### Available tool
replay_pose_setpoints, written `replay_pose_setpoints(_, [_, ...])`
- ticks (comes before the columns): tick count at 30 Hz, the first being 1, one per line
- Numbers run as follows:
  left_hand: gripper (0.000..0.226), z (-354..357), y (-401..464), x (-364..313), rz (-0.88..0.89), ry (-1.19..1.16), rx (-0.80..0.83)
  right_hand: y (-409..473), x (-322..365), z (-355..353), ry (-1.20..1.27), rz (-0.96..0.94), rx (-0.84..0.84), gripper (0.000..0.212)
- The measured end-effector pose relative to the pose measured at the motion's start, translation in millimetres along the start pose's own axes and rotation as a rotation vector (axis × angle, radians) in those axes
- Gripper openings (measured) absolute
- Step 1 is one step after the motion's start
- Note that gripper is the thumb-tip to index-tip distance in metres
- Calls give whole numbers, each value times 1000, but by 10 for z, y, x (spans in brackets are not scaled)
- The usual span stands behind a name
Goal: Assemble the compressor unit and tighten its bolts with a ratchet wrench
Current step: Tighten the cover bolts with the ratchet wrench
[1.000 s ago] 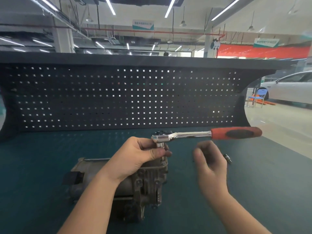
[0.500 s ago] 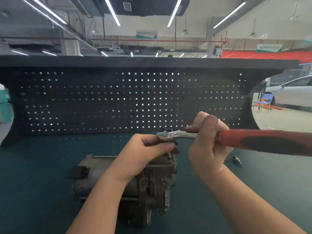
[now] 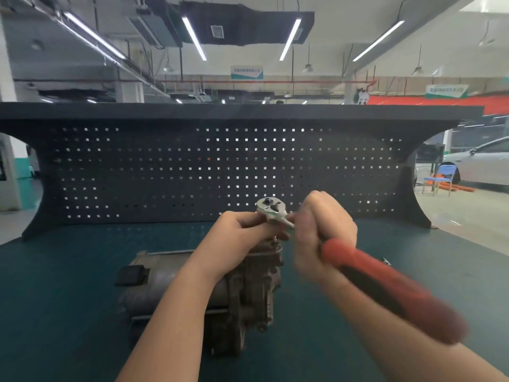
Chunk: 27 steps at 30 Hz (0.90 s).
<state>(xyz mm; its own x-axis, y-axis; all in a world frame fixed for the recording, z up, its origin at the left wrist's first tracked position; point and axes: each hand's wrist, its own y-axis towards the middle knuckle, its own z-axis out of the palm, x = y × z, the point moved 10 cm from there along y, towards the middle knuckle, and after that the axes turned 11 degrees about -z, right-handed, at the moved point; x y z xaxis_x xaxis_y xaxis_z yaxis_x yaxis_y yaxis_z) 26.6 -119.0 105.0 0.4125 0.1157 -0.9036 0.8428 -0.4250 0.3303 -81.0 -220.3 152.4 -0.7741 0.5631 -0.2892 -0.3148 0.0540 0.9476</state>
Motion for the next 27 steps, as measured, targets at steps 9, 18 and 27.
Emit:
replay_pose_setpoints(9, [20,-59,33,77,-52,-9,-82,-265,-727,-102,314,597,-304,34])
replay_pose_setpoints(18, [76,20,-68,-266,21,740,-671,-24,501,603,-293,-144,322,19])
replay_pose_setpoints(27, [15,-51,49,82,-69,-23,-104,-210,-900,-19,272,607,15,9])
